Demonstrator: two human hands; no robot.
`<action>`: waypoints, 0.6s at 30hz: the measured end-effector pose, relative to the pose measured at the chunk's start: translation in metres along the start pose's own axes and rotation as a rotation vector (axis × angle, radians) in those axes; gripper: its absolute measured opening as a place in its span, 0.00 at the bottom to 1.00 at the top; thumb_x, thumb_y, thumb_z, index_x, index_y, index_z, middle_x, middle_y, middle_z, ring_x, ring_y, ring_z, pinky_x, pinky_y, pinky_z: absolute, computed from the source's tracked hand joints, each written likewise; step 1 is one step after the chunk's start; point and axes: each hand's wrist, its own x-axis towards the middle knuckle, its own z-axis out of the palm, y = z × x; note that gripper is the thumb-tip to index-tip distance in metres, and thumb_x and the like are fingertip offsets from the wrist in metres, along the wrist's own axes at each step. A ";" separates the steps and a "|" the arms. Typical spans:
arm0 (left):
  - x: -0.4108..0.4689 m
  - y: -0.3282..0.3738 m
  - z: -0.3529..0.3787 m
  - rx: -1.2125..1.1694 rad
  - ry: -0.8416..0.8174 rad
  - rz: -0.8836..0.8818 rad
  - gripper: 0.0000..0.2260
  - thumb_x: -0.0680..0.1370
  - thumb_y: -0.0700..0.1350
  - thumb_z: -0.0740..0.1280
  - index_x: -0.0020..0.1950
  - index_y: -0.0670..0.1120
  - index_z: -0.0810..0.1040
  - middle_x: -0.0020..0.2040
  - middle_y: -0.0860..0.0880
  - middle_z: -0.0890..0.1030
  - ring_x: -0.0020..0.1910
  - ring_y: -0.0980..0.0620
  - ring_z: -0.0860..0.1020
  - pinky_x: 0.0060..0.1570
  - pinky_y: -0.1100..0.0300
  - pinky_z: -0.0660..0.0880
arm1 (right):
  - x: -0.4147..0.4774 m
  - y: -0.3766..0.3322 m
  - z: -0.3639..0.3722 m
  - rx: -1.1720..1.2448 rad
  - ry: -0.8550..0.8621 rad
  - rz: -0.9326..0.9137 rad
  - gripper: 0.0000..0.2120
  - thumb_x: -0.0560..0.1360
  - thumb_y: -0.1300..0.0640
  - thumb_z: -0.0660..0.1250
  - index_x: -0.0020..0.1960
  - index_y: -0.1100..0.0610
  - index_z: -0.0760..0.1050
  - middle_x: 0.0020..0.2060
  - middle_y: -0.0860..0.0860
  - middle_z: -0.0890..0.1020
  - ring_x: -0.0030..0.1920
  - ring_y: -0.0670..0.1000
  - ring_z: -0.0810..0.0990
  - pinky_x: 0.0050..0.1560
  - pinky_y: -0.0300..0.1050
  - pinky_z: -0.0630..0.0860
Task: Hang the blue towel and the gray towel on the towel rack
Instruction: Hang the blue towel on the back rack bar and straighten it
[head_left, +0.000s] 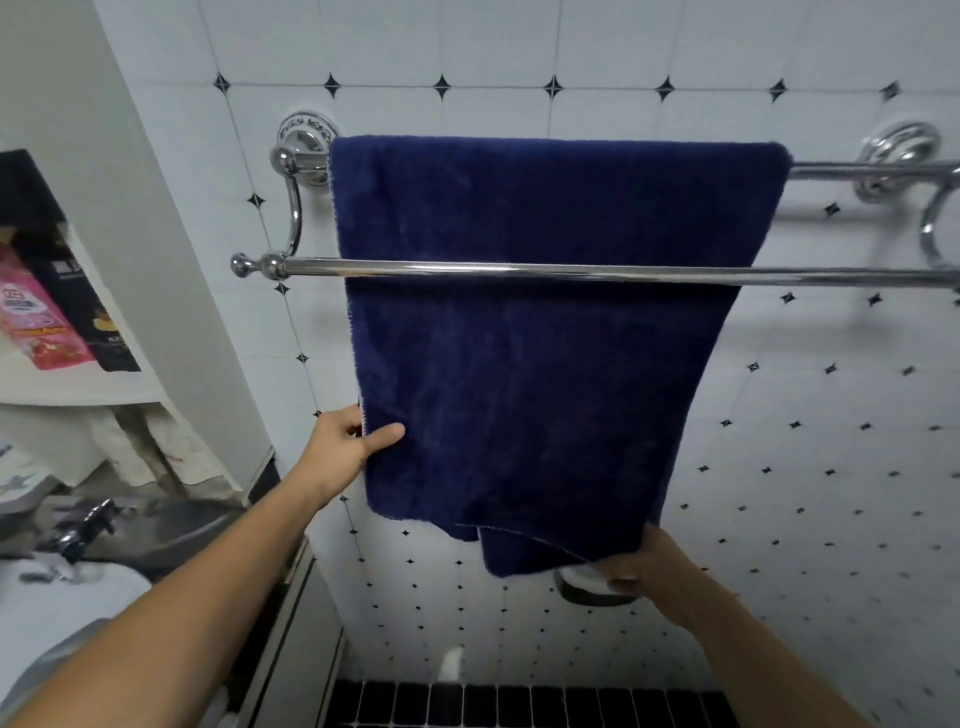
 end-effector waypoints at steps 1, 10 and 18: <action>-0.003 -0.002 -0.003 -0.008 -0.008 0.004 0.03 0.72 0.43 0.76 0.45 0.47 0.86 0.46 0.51 0.87 0.45 0.54 0.85 0.39 0.66 0.79 | -0.001 0.006 0.006 -0.004 0.032 0.019 0.29 0.64 0.67 0.79 0.61 0.54 0.75 0.54 0.56 0.81 0.51 0.60 0.80 0.45 0.52 0.81; -0.014 -0.028 -0.031 0.003 0.009 -0.029 0.14 0.68 0.56 0.74 0.42 0.45 0.86 0.44 0.47 0.87 0.44 0.52 0.85 0.42 0.68 0.77 | 0.001 0.028 0.016 0.807 0.133 -0.089 0.12 0.79 0.63 0.65 0.61 0.55 0.73 0.55 0.54 0.82 0.56 0.56 0.81 0.51 0.54 0.79; -0.025 -0.021 -0.029 -0.094 -0.085 -0.165 0.22 0.69 0.63 0.73 0.48 0.45 0.87 0.49 0.43 0.87 0.48 0.47 0.85 0.52 0.52 0.76 | -0.010 0.022 0.033 0.310 0.219 -0.242 0.24 0.75 0.71 0.66 0.67 0.55 0.73 0.61 0.56 0.79 0.58 0.56 0.80 0.59 0.52 0.78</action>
